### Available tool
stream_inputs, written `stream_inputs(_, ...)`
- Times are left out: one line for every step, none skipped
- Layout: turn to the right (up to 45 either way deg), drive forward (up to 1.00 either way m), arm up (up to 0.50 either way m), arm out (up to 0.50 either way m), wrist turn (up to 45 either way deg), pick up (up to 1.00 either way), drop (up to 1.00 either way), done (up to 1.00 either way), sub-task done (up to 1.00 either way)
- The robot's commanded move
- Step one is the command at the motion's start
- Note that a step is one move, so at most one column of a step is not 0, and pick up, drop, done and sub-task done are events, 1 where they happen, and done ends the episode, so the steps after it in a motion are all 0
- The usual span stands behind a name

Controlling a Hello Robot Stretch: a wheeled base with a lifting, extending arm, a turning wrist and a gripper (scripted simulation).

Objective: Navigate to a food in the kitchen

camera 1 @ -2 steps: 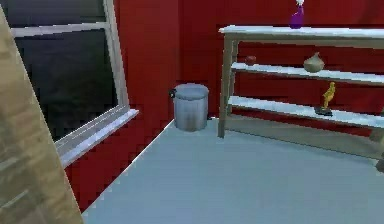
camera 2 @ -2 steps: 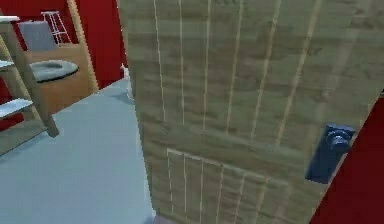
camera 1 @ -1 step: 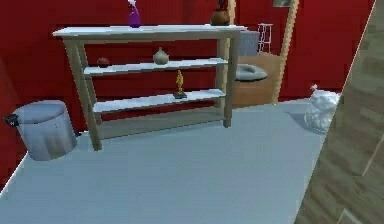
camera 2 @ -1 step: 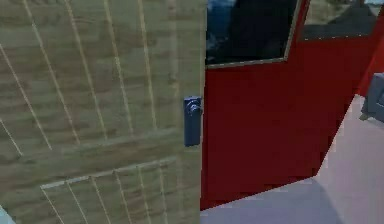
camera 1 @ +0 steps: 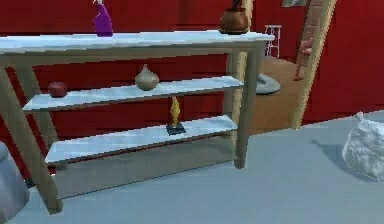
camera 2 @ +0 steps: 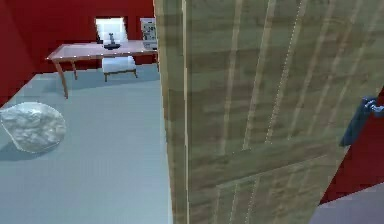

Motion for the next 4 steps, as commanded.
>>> stream_inputs(45.0, 0.0, 0.0, 0.0, 0.0, 0.0, 0.0, 0.0, 0.0)
stream_inputs(3.0, 0.0, 0.0, 0.0, 0.0, 0.0, 0.0, 0.0, 0.0)
stream_inputs(0.0, 0.9, 0.0, 0.0, 0.0, 0.0, 0.0, 0.0, 0.0)
stream_inputs(45.0, 0.0, 0.0, 0.0, 0.0, 0.0, 0.0, 0.0, 0.0)
